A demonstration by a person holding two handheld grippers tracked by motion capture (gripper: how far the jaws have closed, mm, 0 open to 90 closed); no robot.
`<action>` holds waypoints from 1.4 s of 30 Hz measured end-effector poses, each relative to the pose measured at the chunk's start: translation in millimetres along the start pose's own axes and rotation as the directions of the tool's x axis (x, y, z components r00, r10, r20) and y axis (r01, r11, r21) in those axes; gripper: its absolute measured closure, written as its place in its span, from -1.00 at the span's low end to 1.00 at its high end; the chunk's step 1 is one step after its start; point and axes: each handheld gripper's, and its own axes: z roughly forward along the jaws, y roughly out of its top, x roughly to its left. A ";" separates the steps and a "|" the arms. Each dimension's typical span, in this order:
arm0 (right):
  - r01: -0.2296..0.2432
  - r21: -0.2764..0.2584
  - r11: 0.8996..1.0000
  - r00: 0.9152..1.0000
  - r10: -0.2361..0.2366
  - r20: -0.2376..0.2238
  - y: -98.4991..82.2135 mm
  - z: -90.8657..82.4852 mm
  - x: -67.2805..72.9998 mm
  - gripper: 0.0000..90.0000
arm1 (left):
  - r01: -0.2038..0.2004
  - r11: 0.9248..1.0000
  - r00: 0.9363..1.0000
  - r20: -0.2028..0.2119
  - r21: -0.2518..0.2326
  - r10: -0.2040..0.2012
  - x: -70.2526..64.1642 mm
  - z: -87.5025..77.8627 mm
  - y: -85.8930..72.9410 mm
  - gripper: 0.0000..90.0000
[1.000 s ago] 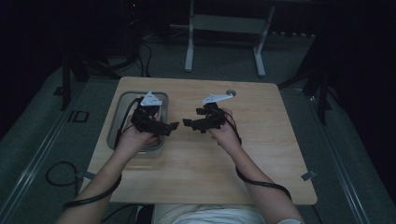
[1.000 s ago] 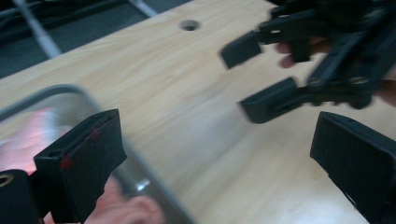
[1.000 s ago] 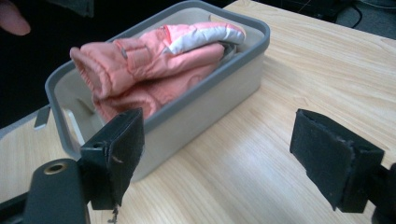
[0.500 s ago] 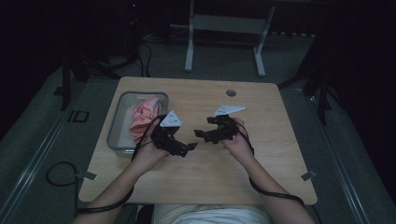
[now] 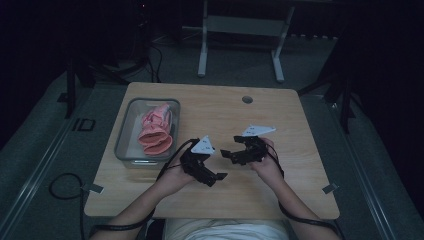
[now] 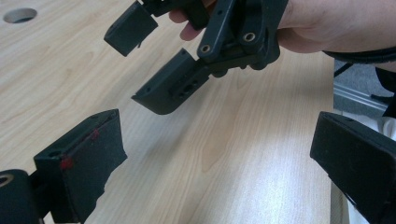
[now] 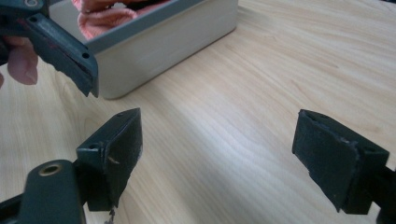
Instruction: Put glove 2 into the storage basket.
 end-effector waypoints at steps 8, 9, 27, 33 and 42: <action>0.013 0.015 1.000 1.000 -0.013 0.005 -26.6 -5.6 -0.6 -0.65 | 0.018 1.000 0.999 0.037 0.010 -0.018 -3.7 14.3 -11.8 -0.94; 0.014 0.021 1.000 1.000 -0.014 0.009 -29.2 -5.9 -0.6 -0.65 | 0.020 1.000 0.999 0.041 0.012 -0.020 -4.4 16.5 -13.6 -0.94; 0.034 0.057 0.998 0.999 -0.035 0.016 -63.7 -18.5 -5.3 -0.68 | -0.050 0.998 0.996 0.081 0.033 0.048 -21.9 52.9 -43.0 -0.94; 0.059 0.078 0.995 0.998 -0.060 0.014 -75.4 -21.6 -5.9 -0.68 | -0.085 0.995 0.996 0.044 0.060 0.082 -26.1 57.7 -50.3 -0.94; 0.044 0.074 0.996 0.998 -0.047 0.033 -88.3 -30.1 -9.8 -0.68 | -0.116 0.988 0.993 -0.004 0.100 0.117 -31.1 60.0 -57.8 -0.94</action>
